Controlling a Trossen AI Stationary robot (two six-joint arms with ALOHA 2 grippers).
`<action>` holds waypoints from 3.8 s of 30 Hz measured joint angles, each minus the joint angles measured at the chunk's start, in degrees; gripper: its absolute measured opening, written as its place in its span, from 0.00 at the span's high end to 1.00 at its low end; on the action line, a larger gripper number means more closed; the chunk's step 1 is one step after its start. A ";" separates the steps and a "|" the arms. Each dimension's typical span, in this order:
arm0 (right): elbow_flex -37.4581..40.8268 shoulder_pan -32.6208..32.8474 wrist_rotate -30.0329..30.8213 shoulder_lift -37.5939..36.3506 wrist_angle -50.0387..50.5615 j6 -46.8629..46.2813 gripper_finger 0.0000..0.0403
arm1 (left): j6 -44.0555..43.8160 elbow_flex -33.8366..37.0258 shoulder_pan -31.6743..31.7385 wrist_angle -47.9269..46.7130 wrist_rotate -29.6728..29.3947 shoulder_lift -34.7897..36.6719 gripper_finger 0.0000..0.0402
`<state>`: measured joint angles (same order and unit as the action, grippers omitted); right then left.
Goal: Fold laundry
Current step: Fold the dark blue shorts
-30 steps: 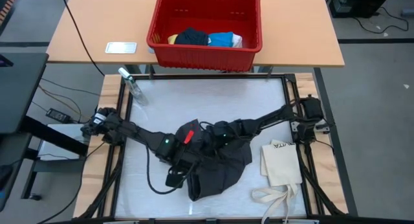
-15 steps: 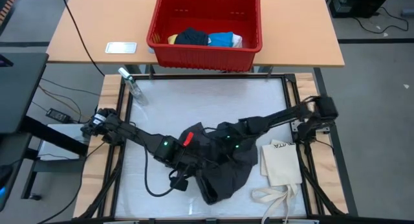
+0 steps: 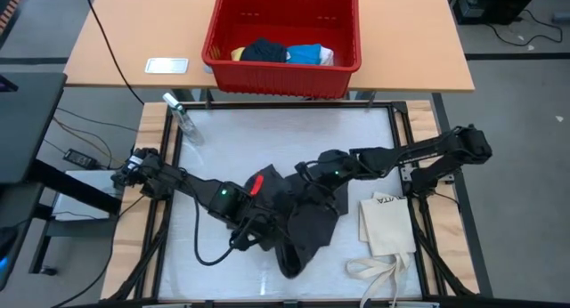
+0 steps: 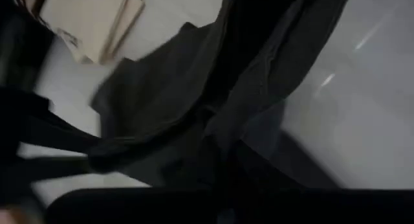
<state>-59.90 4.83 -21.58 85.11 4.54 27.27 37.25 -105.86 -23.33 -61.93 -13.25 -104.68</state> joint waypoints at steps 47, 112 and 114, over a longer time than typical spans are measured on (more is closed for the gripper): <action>0.04 -1.68 -9.76 7.60 -10.49 9.98 0.80 | 13.79 -0.09 4.77 8.28 3.43 -3.08 0.95; -0.02 -16.12 33.94 -33.76 6.62 -50.92 0.95 | -34.65 0.70 26.37 26.93 -6.78 11.06 0.62; -0.02 -16.12 32.39 -34.28 6.62 -51.65 0.95 | -32.03 0.68 27.13 25.40 -6.35 12.84 0.81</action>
<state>-59.92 -11.29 10.81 50.83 11.16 -24.38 5.22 -105.19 3.79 -36.53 -19.60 -91.84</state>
